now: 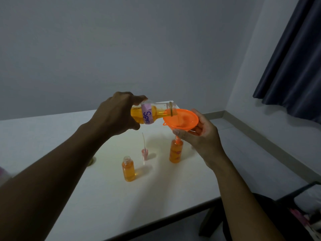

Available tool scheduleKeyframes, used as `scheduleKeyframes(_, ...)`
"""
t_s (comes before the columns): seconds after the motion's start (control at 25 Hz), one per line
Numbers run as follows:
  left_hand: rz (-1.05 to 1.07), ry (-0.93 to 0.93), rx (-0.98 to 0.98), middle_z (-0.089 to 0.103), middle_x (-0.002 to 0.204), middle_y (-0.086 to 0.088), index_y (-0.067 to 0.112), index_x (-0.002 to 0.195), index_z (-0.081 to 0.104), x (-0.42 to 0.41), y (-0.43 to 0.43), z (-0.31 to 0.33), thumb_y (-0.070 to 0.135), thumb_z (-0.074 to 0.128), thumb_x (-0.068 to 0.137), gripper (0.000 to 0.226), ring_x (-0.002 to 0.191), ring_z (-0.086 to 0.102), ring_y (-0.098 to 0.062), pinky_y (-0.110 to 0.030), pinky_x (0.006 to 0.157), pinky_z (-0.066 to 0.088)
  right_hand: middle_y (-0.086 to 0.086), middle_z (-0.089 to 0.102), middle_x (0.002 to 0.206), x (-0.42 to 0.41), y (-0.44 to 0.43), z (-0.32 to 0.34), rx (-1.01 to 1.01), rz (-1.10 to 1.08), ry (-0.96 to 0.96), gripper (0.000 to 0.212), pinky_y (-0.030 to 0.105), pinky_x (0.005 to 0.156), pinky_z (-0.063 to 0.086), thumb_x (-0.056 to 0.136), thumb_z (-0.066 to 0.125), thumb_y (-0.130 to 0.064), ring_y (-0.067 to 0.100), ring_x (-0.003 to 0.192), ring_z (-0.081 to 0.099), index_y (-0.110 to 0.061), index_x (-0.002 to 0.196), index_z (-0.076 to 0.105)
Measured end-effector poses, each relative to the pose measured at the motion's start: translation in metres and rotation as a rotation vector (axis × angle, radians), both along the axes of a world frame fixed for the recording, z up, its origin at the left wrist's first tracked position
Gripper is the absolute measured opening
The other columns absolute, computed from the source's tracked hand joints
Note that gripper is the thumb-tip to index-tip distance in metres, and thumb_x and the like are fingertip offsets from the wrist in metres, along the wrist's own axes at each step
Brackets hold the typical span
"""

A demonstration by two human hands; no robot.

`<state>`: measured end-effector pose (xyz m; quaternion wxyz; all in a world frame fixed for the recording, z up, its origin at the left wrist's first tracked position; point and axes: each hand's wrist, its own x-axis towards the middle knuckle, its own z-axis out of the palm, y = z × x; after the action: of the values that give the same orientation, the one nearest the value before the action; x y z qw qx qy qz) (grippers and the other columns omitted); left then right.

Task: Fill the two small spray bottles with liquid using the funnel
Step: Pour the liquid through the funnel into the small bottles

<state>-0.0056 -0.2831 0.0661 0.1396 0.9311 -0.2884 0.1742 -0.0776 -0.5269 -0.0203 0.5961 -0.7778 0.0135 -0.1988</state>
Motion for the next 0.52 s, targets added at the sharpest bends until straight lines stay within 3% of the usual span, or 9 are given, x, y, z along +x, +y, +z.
scheduleKeyframes(0.16, -0.006, 0.022, -0.028, 0.065, 0.118, -0.011, 0.022, 0.135, 0.052, -0.0008, 0.0017, -0.0031, 0.017, 0.089, 0.058, 0.085, 0.099, 0.063, -0.033, -0.049, 0.078, 0.056, -0.004, 0.058, 0.140, -0.0009, 0.0003, 0.0009, 0.012, -0.013, 0.004, 0.090, 0.045, 0.096, 0.058, 0.066, 0.090, -0.044, 0.021, 0.124, 0.060, -0.031, 0.144, 0.047)
scheduleKeyframes(0.36, -0.036, 0.065, -0.140, 0.068, 0.112, -0.011, 0.021, 0.128, 0.059, -0.0047, 0.0050, -0.0061, 0.015, 0.089, 0.057, 0.078, 0.094, 0.063, -0.030, -0.046, 0.078, 0.056, -0.002, 0.053, 0.146, -0.0019, 0.0031, 0.0076, -0.020, -0.048, 0.001, 0.101, 0.047, 0.099, 0.056, 0.060, 0.082, -0.053, 0.023, 0.128, 0.056, -0.032, 0.149, 0.039)
scheduleKeyframes(0.52, -0.031, 0.087, -0.189, 0.067, 0.111, -0.012, 0.020, 0.126, 0.059, -0.0089, 0.0053, -0.0095, 0.013, 0.088, 0.058, 0.074, 0.094, 0.062, -0.030, -0.042, 0.078, 0.055, -0.001, 0.052, 0.146, -0.0012, 0.0040, 0.0096, -0.018, -0.033, 0.007, 0.097, 0.039, 0.096, 0.056, 0.066, 0.084, -0.045, 0.023, 0.128, 0.056, -0.030, 0.150, 0.038)
